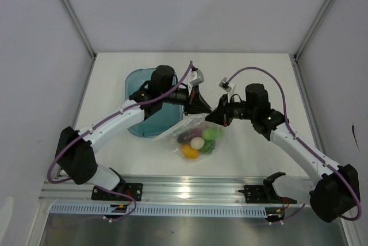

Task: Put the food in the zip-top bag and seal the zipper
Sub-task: Zip the zipper food storage bag at the center of the board.

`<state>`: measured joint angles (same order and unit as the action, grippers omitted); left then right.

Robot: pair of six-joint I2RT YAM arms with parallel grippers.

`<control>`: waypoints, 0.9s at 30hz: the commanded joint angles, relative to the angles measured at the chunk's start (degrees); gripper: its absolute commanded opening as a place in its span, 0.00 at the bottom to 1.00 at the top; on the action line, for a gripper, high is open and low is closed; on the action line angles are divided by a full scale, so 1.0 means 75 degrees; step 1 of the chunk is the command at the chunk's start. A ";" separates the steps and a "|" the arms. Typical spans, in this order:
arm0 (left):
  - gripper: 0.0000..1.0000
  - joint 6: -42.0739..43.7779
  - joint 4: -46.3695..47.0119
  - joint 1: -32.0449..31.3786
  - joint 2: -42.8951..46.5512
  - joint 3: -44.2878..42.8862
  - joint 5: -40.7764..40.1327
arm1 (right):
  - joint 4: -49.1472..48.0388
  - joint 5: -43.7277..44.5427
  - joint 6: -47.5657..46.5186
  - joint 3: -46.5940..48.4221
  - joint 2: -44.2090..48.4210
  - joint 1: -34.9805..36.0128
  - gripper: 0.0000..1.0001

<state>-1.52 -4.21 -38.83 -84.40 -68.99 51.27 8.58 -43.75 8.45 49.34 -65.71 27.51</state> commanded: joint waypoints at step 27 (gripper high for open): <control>0.00 -0.0641 -0.0119 0.0173 0.0062 -0.0328 0.0676 | -0.0278 -0.1163 -0.0177 -0.0028 0.0395 -0.0328 0.12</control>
<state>-5.08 -5.32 -37.89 -84.29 -68.14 53.39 5.48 -49.25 10.22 45.91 -61.89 24.01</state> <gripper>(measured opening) 0.056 0.073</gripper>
